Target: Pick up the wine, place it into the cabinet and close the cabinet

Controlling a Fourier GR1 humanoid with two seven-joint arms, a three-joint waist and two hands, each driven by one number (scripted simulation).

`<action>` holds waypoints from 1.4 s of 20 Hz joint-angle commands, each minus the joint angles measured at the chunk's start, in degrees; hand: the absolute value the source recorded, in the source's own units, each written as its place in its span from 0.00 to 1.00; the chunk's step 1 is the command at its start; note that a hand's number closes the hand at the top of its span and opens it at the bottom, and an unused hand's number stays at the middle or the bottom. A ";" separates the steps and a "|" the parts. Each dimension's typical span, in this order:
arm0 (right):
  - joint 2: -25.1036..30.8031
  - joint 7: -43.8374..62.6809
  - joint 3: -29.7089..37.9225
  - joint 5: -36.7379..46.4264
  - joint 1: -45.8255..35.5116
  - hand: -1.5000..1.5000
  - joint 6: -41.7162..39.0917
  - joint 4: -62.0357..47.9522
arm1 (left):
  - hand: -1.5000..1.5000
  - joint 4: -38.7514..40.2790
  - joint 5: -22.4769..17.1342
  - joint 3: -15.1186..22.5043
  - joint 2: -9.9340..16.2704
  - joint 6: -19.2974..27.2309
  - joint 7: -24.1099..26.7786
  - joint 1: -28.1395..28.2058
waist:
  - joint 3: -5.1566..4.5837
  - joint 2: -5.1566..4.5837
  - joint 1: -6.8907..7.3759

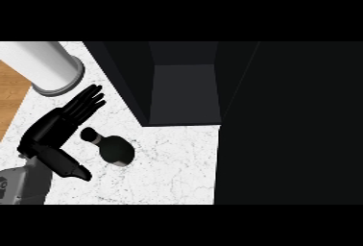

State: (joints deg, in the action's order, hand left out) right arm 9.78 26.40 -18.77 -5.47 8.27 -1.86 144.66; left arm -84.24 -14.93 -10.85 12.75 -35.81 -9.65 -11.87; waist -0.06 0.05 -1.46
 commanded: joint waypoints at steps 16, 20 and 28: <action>0.50 4.61 -3.35 -0.86 5.24 0.00 1.33 15.21 | 0.00 25.46 14.78 3.16 0.43 -1.86 21.60 -4.80 | 0.00 0.18 0.07; 0.35 4.25 -0.05 -4.53 1.56 0.00 0.97 11.53 | 0.00 36.79 19.24 3.03 2.17 -1.31 30.54 -8.10 | -0.05 -0.25 -0.12; 0.56 5.39 -3.37 -0.72 4.01 0.00 1.70 15.08 | 0.00 41.32 22.50 5.27 1.51 -1.07 38.18 -4.46 | -0.04 0.11 0.10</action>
State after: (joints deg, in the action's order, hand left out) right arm 9.58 25.91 -20.41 -5.13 8.26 -1.29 144.54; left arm -45.34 6.13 -6.07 13.27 -36.21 24.13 -18.40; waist -0.09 0.00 -1.44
